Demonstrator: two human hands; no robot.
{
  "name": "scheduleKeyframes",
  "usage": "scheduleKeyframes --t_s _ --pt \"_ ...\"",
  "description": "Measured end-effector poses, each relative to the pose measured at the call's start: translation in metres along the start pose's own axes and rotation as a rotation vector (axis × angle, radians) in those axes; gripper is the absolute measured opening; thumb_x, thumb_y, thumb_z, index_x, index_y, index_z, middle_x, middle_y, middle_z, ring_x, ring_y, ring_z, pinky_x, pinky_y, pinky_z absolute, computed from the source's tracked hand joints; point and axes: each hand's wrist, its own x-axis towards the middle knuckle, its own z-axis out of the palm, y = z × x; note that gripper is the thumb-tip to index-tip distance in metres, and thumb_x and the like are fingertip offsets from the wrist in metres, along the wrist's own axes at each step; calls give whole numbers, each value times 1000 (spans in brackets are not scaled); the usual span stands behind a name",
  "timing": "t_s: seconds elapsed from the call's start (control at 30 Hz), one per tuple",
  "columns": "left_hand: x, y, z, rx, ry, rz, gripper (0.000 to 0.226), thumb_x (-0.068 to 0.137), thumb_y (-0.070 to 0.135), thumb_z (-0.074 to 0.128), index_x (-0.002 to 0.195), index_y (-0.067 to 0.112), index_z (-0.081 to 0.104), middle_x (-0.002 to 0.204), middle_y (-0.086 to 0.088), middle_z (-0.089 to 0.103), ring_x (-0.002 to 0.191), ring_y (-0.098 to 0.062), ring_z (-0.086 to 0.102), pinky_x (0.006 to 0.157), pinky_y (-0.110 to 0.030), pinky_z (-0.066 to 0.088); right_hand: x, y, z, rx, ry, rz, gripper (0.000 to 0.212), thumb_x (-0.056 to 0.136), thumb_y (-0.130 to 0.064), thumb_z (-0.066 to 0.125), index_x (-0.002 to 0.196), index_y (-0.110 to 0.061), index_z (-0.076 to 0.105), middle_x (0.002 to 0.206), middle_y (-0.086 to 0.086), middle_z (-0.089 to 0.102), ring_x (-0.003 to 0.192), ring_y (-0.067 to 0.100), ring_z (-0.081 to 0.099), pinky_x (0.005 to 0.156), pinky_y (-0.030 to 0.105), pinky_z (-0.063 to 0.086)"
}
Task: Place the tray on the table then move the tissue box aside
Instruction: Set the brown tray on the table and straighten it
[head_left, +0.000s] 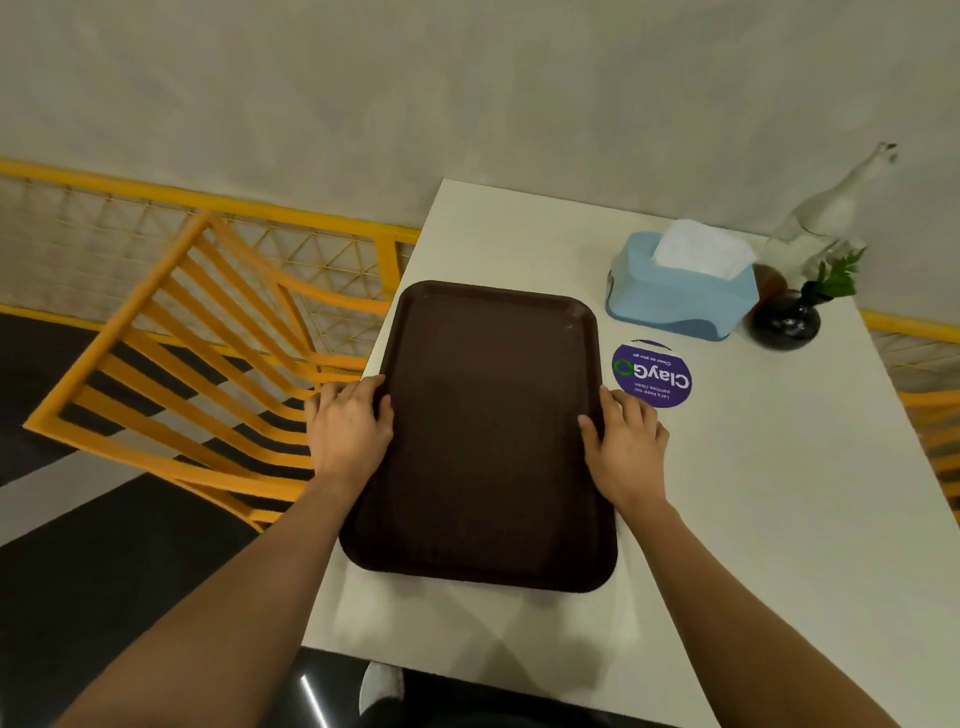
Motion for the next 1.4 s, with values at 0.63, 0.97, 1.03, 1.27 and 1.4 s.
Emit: scheduleKeyframes --t_s 0.63,0.97,1.03,1.27,1.4 --pt "-65 -52 -11 -122 -191 249 60 102 28 45 158 14 31 158 -6 41 148 -24 31 120 -45 26 -118 -17 15 69 -41 91 76 103 -55 36 161 -15 9 167 8 17 152 30 14 123 50 15" --pt "-41 -26 -8 -142 -215 220 57 104 19 40 159 10 28 160 -9 37 148 -25 32 120 -43 29 -80 -5 12 39 -116 64 79 100 -63 26 161 -20 -3 169 3 6 154 28 4 121 53 3" --pt "-38 -25 -8 -151 -222 216 56 104 18 40 158 9 28 160 -10 36 147 -26 33 120 -43 30 -75 -5 12 31 -132 51 82 99 -65 26 160 -20 -4 169 3 5 154 28 3 121 53 1" --pt "-42 -33 -10 -239 -227 163 51 106 19 40 156 9 34 154 -11 45 141 -29 43 115 -43 38 -77 -4 13 39 -136 13 85 98 -67 32 161 -21 0 169 2 9 154 28 5 121 53 0" --pt "-48 -33 -11 -251 -200 149 50 105 17 43 154 10 39 151 -12 50 138 -30 47 112 -43 42 -83 -2 14 43 -118 13 85 97 -68 32 161 -21 2 168 3 13 154 28 8 122 53 2"
